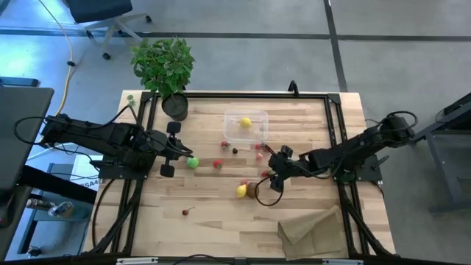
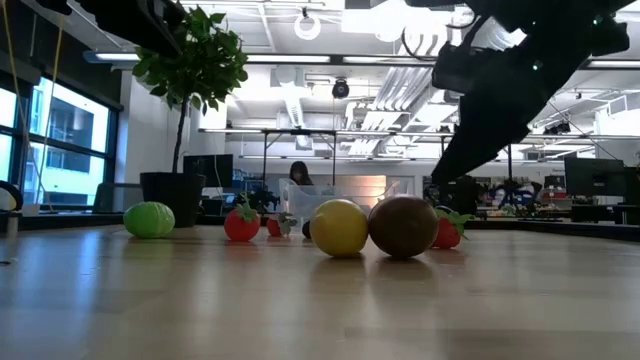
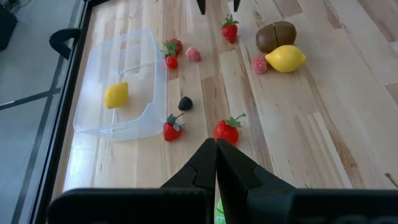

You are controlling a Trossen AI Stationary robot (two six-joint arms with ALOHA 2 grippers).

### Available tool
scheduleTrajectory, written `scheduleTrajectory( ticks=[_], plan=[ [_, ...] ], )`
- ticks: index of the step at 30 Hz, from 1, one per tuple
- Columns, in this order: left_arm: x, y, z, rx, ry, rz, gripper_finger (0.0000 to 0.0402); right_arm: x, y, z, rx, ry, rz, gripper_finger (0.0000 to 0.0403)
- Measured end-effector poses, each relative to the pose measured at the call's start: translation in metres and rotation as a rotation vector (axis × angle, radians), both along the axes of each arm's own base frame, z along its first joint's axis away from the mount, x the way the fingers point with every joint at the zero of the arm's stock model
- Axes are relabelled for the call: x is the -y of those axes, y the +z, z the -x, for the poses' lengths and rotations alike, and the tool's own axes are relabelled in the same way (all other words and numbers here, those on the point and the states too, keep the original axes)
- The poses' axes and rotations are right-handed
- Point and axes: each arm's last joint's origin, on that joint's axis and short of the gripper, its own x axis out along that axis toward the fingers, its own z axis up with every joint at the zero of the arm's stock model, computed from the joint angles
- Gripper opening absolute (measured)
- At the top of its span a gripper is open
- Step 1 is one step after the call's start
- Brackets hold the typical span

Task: Pick and placing Produce into tupperware
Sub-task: Put the bottom right strawberry into the transparent bin

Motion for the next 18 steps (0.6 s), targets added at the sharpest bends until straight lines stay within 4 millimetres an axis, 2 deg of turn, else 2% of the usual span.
scheduleTrajectory(
  ticks=[9,18],
  plan=[
    [0.000,0.000,0.000,0.000,0.000,0.000,0.0003,-0.004,-0.026,-0.009,-0.072,0.031,0.039,0.0273],
    [0.000,0.000,0.000,0.000,0.000,0.000,0.0003,-0.001,-0.038,-0.009,-0.096,0.101,0.050,0.0273]
  ],
)
